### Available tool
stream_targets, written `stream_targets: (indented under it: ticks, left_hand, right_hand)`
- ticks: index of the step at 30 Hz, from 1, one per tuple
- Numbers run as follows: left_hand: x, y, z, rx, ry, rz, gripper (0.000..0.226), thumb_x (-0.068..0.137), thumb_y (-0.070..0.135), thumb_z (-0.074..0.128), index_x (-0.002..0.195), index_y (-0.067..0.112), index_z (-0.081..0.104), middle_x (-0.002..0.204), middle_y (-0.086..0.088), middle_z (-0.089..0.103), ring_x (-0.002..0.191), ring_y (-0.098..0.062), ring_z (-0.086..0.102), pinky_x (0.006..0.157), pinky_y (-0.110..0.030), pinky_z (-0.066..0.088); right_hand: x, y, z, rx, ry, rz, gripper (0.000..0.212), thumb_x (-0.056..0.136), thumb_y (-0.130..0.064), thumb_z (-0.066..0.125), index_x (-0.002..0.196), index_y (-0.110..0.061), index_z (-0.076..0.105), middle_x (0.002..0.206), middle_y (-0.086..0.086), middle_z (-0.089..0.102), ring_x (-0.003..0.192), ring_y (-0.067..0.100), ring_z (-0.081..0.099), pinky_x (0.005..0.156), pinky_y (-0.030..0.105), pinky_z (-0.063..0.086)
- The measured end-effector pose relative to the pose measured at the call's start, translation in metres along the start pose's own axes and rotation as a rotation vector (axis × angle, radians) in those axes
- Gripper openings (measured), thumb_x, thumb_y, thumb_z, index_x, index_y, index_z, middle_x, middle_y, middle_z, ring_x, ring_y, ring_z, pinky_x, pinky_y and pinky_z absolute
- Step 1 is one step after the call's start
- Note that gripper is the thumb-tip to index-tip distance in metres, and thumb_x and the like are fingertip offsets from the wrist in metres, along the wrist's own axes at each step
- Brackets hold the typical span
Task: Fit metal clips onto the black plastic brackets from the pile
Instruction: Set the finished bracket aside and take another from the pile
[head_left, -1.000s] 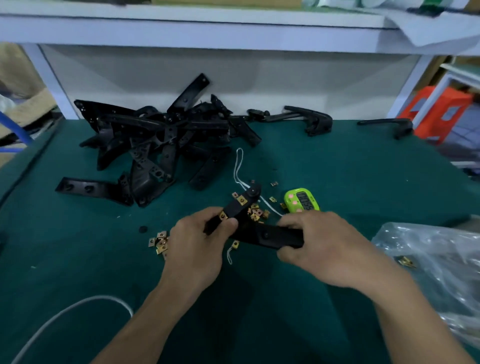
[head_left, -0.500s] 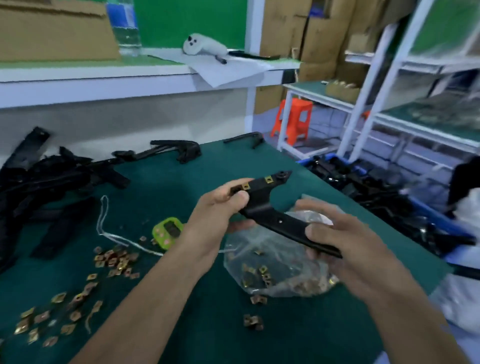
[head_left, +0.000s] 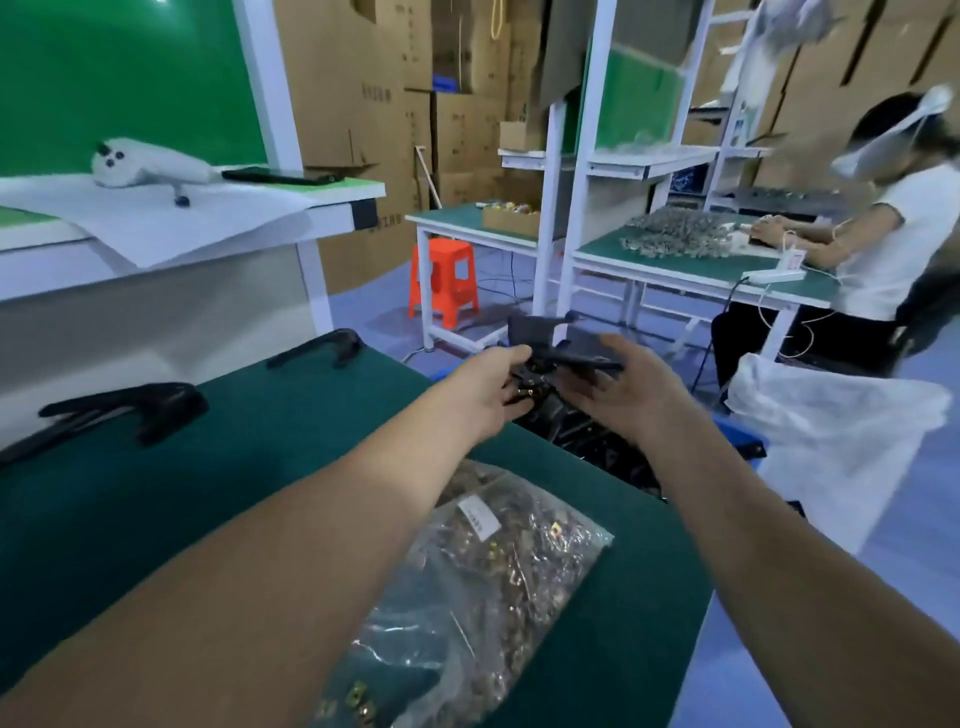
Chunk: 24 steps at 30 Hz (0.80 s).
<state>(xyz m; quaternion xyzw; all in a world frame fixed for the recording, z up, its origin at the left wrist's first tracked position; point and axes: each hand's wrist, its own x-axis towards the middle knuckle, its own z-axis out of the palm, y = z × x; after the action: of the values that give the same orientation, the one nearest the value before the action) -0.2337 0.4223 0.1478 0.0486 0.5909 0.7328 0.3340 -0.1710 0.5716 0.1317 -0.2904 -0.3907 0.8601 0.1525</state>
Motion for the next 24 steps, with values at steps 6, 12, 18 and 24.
stream_targets:
  ticks: [6, 12, 18, 24]
  left_hand:
    - [-0.019, -0.009, -0.051, 0.366, 0.037, 0.203, 0.019, 0.093, 0.017, 0.068, 0.109, 0.027, 0.071, 0.108, 0.012, 0.07, 0.099, 0.0, 0.062, 0.094, -0.029, 0.052]
    - [-0.103, -0.029, -0.155, 0.491, 0.342, 0.459, 0.029, 0.087, -0.002, 0.066, 0.084, 0.023, 0.081, 0.084, 0.008, 0.079, 0.08, 0.004, 0.071, 0.072, -0.009, 0.049]
    - [-0.194, -0.07, -0.237, 0.578, 0.631, 0.469, 0.044, 0.085, -0.011, 0.067, 0.07, 0.028, 0.081, 0.076, 0.01, 0.078, 0.071, 0.002, 0.071, 0.066, -0.004, 0.049]
    - [-0.292, -0.115, -0.318, 0.695, 1.052, 0.332, 0.039, 0.089, 0.009, 0.071, 0.072, 0.043, 0.077, 0.071, 0.029, 0.071, 0.065, 0.01, 0.065, 0.053, -0.013, 0.05]
  right_hand:
    - [0.053, 0.067, 0.022, -0.744, 0.029, -0.016, 0.015, 0.092, -0.023, 0.067, 0.103, -0.015, 0.063, 0.089, 0.006, 0.061, 0.072, 0.02, 0.054, 0.066, 0.03, 0.046]
    - [-0.019, 0.133, 0.065, -1.301, -0.12, -0.553, 0.022, 0.079, -0.016, 0.061, 0.092, -0.028, 0.074, 0.092, -0.011, 0.075, 0.093, 0.013, 0.069, 0.084, 0.025, 0.053]
    - [-0.116, 0.205, 0.137, -1.493, -0.567, -0.68, 0.026, 0.084, -0.024, 0.06, 0.105, -0.033, 0.072, 0.11, -0.007, 0.073, 0.106, 0.022, 0.064, 0.094, 0.032, 0.052]
    - [-0.166, 0.289, 0.197, -1.594, -0.911, -0.648, 0.028, 0.086, -0.026, 0.065, 0.114, -0.028, 0.071, 0.112, -0.004, 0.073, 0.106, 0.022, 0.064, 0.09, 0.029, 0.048]
